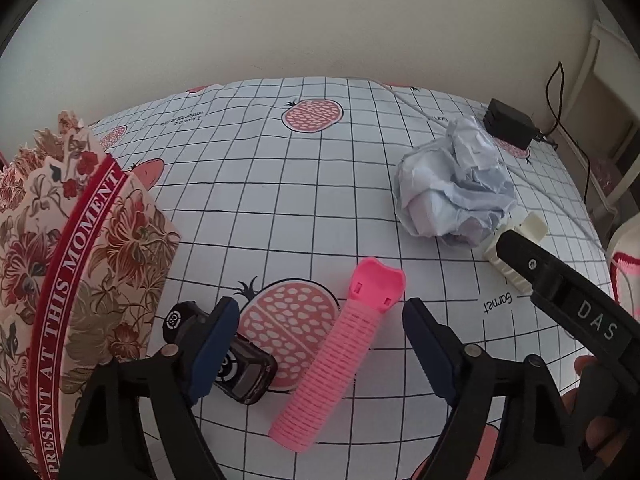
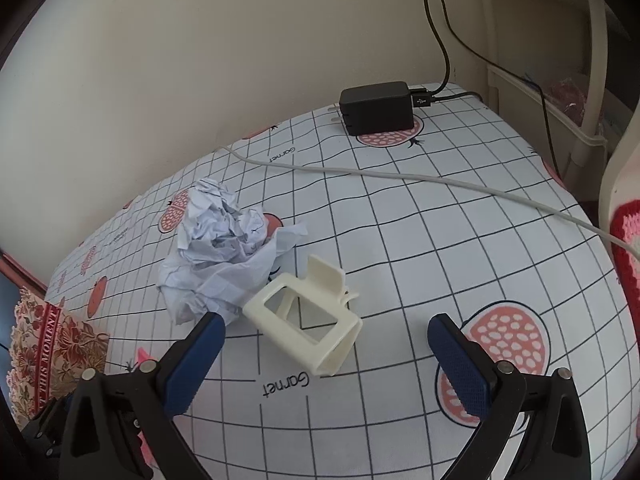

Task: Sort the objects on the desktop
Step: 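Grasp the pink hair curler with the left tool while the right tool grasps the white hair clip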

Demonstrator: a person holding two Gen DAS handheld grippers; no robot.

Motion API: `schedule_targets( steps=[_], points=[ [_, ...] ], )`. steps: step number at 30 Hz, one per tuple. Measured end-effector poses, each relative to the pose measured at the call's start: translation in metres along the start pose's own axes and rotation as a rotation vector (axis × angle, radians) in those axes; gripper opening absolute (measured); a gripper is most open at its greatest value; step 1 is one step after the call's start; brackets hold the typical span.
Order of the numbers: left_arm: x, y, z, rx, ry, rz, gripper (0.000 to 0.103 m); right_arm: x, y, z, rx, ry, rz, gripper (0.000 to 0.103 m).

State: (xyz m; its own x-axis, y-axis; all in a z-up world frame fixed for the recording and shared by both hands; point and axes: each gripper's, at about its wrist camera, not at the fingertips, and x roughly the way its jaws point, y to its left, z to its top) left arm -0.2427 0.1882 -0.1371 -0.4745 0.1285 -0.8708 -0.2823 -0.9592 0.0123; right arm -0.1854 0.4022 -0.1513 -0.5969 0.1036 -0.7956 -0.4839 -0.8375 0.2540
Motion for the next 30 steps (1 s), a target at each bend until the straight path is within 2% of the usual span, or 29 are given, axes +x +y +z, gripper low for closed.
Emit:
schedule_targets(
  steps=[2, 7, 14, 21, 30],
  points=[
    [0.003, -0.004, -0.001, 0.017, 0.005, 0.006, 0.081, 0.0, 0.001, 0.0, -0.011, -0.009, -0.014, 0.098],
    [0.006, -0.01, -0.004, 0.042, 0.024, 0.022, 0.067, 0.0, 0.002, 0.001, -0.017, -0.027, -0.043, 0.089],
    [0.007, -0.012, -0.006, 0.043, 0.036, 0.006, 0.059, -0.001, 0.0, 0.003, -0.003, -0.04, -0.058, 0.08],
    [0.005, -0.018, -0.007, 0.059, 0.034, -0.008, 0.044, -0.004, -0.008, 0.005, 0.02, -0.049, -0.073, 0.056],
    [0.002, -0.022, -0.009, 0.069, 0.027, 0.009, 0.031, -0.007, -0.014, 0.004, 0.055, -0.036, -0.041, 0.054]
  ],
)
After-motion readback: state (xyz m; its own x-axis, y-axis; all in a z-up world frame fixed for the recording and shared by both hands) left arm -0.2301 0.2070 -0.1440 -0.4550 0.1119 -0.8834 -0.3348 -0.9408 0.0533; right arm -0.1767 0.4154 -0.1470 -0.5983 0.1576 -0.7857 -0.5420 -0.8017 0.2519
